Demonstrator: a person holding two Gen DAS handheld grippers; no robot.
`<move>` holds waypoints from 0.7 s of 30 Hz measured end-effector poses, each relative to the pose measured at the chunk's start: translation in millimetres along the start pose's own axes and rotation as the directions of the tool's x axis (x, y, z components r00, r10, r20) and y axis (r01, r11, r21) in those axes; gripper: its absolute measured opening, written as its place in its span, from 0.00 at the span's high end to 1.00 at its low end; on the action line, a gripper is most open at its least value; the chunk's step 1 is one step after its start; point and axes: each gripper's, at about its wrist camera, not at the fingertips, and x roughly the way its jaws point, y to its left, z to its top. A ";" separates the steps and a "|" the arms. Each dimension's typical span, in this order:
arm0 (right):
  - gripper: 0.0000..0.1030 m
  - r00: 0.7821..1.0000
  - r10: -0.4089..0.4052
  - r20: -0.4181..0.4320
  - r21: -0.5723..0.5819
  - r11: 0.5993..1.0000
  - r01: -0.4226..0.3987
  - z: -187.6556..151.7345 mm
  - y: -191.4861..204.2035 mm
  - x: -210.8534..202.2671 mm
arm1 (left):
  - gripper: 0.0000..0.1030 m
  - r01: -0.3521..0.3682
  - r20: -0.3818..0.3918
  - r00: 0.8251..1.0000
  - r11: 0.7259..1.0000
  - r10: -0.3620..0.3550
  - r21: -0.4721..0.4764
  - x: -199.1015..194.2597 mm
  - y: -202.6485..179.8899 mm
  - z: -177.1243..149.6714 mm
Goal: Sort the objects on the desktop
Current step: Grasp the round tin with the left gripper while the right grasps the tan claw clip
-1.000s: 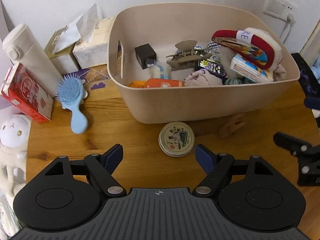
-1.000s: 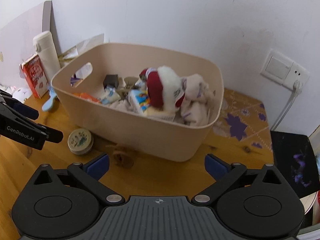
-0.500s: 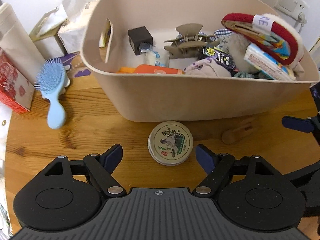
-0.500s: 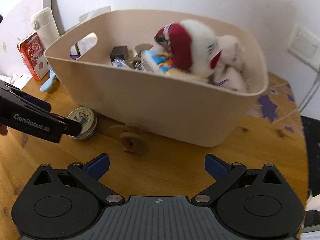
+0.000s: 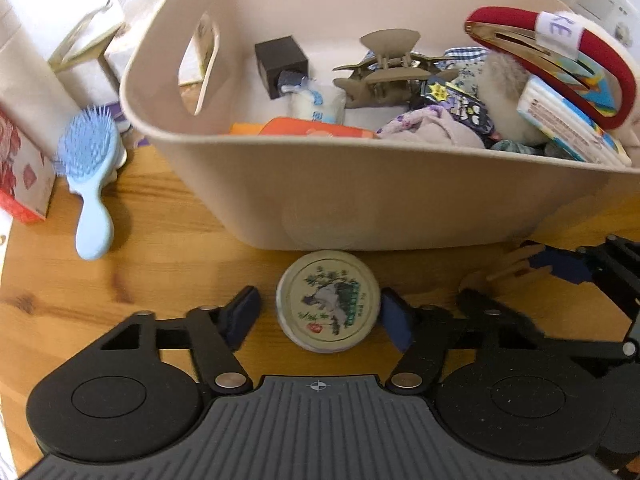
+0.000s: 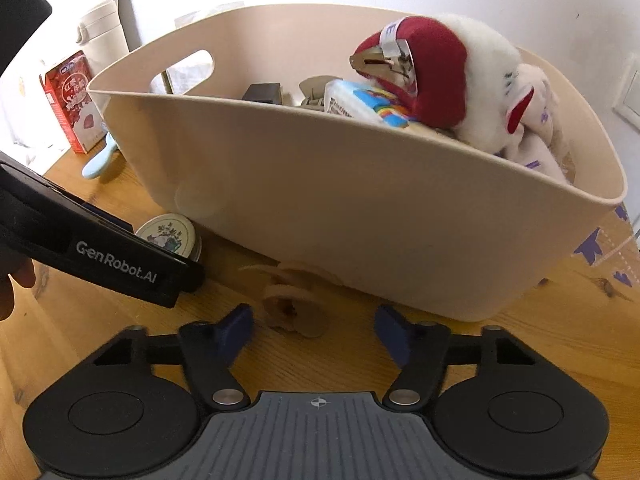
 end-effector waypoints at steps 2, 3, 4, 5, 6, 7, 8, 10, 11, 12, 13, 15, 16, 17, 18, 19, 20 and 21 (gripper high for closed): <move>0.51 1.000 0.009 0.001 -0.001 1.000 -0.009 1.0 0.9 -0.8 | 0.46 0.002 0.002 1.000 1.000 -0.002 0.012 -1.6 -0.8 -0.2; 0.59 1.000 0.013 0.000 -0.008 1.000 -0.013 1.6 2.3 -1.4 | 0.46 0.002 -0.001 1.000 1.000 -0.002 0.012 -2.1 -0.5 -0.3; 0.66 1.000 0.010 -0.001 -0.017 1.000 -0.010 2.1 4.1 -2.2 | 0.46 0.000 -0.004 1.000 1.000 0.000 0.012 -2.6 -0.2 -0.4; 0.70 1.000 0.008 -0.001 -0.025 1.000 -0.008 2.4 5.3 -2.7 | 0.46 0.000 -0.009 1.000 1.000 0.001 0.013 -3.2 0.1 -0.6; 0.71 1.000 0.005 -0.004 -0.030 1.000 -0.006 2.9 7.0 -3.1 | 0.46 0.000 -0.015 1.000 1.000 0.001 0.018 -4.1 0.2 -1.2; 0.71 1.000 0.005 -0.006 -0.029 1.000 -0.006 2.1 9.0 -4.0 | 0.46 -0.001 -0.018 1.000 1.000 0.002 0.025 -5.3 0.2 -2.4; 0.71 1.000 0.008 -0.004 -0.024 1.000 -0.008 2.4 8.1 -6.4 | 0.46 0.000 -0.017 1.000 1.000 0.000 0.030 -6.9 0.6 -4.1; 0.71 1.000 0.009 -0.004 -0.022 1.000 -0.009 1.1 9.4 -10.7 | 0.46 0.007 -0.019 1.000 0.999 -0.007 0.034 -10.7 1.8 -7.7; 0.71 1.000 0.008 -0.003 -0.023 1.000 -0.009 0.3 10.1 -13.2 | 0.46 0.013 -0.019 1.000 0.999 -0.012 0.034 -13.5 2.9 -9.8; 0.71 1.000 0.007 -0.001 -0.023 1.000 -0.007 -0.8 10.9 -16.4 | 0.46 0.017 -0.018 1.000 0.999 -0.016 0.034 -16.5 3.9 -11.6; 0.71 1.000 0.006 0.002 -0.022 1.000 -0.006 -2.2 11.1 -20.4 | 0.46 0.019 -0.014 1.000 0.999 -0.019 0.036 -19.9 4.8 -13.5; 0.71 1.000 0.004 0.006 -0.019 1.000 -0.004 -5.3 6.9 -27.9 | 0.46 0.022 -0.006 1.000 0.999 -0.022 0.044 -27.6 6.4 -16.9; 0.71 1.000 0.001 0.008 -0.017 1.000 -0.001 -7.0 5.6 -32.5 | 0.46 0.024 -0.001 1.000 0.999 -0.024 0.048 -31.3 7.0 -18.3; 0.71 1.000 -0.001 0.009 -0.013 1.000 0.001 -6.8 5.5 -34.7 | 0.46 0.026 0.005 1.000 0.998 -0.026 0.052 -35.4 8.2 -20.2; 0.71 1.000 -0.004 0.012 -0.007 1.000 0.004 -8.0 5.2 -39.3 | 0.46 0.028 0.011 1.000 0.998 -0.028 0.059 -39.8 9.4 -22.0; 0.71 1.000 -0.006 0.013 -0.002 1.000 0.006 -7.8 5.4 -41.0 | 0.46 0.029 0.017 0.999 0.997 -0.030 0.065 -44.1 10.6 -24.4; 0.71 1.000 -0.007 0.015 0.006 1.000 0.007 -8.3 5.3 -44.5 | 0.46 0.030 0.023 0.999 0.997 -0.031 0.069 -48.3 11.0 -26.2; 0.71 1.000 -0.007 0.017 0.014 1.000 0.007 -9.5 5.4 -49.2 | 0.46 0.031 0.027 0.999 0.997 -0.033 0.073 -53.6 12.4 -29.1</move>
